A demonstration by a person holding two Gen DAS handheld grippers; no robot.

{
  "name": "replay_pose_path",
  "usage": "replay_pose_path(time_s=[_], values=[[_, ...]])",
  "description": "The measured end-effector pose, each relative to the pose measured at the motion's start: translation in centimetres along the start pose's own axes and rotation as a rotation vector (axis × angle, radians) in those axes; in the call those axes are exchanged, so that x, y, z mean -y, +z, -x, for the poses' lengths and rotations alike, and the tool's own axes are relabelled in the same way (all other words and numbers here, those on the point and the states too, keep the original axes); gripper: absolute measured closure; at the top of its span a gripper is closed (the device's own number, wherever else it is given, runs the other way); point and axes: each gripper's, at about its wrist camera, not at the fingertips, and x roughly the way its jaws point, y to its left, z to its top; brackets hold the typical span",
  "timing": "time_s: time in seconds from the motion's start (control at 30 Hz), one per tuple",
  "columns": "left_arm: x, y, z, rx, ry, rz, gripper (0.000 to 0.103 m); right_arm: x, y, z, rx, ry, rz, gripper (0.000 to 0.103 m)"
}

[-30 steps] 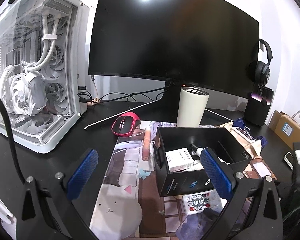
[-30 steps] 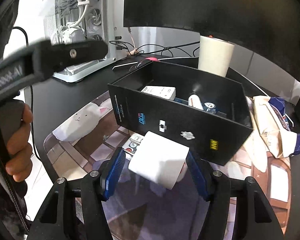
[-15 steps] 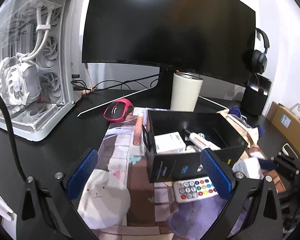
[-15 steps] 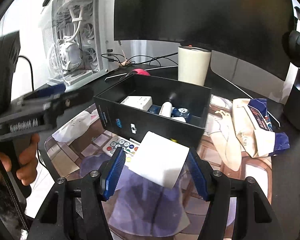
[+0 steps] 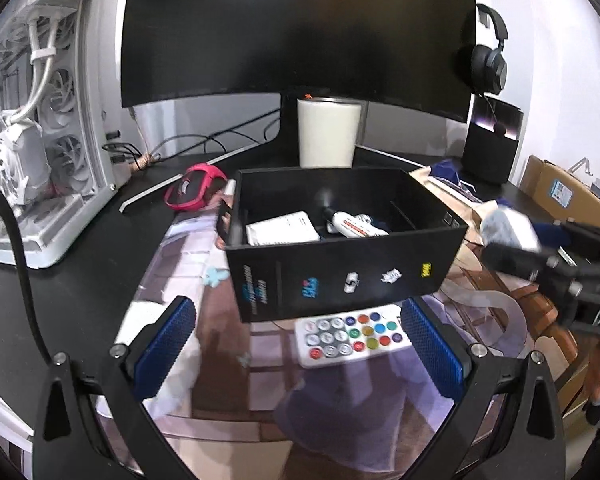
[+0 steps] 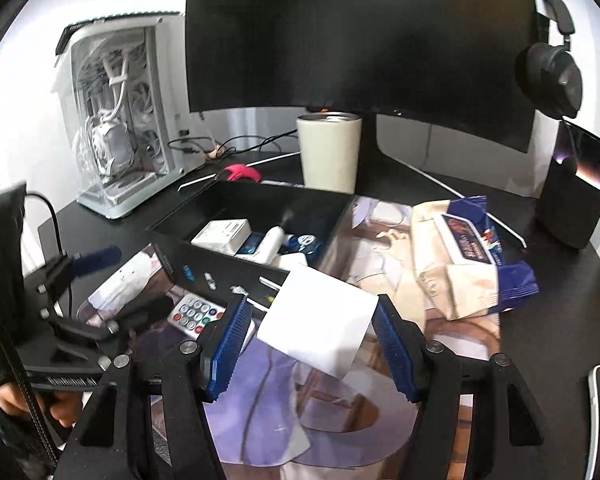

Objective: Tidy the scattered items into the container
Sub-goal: 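Lower the left gripper onto the colourful-button remote control and grasp it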

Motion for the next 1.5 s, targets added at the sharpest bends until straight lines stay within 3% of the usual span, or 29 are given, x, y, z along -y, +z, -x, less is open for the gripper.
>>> replay_pose_path(time_s=[0.2,0.93,1.5], values=[[1.7,-0.3,-1.0,-0.031,0.016,-0.044,0.000,1.0,0.4,1.0,0.023,-0.006,-0.021,0.040],[4.0,-1.0,-5.2,-0.187,0.025,-0.061,0.000,1.2,0.6,1.4,0.026,-0.002,-0.014,0.040],[3.9,-0.8,-5.9,-0.221,-0.011,-0.043,0.000,0.9,0.6,1.2,0.013,0.009,-0.008,0.040]])
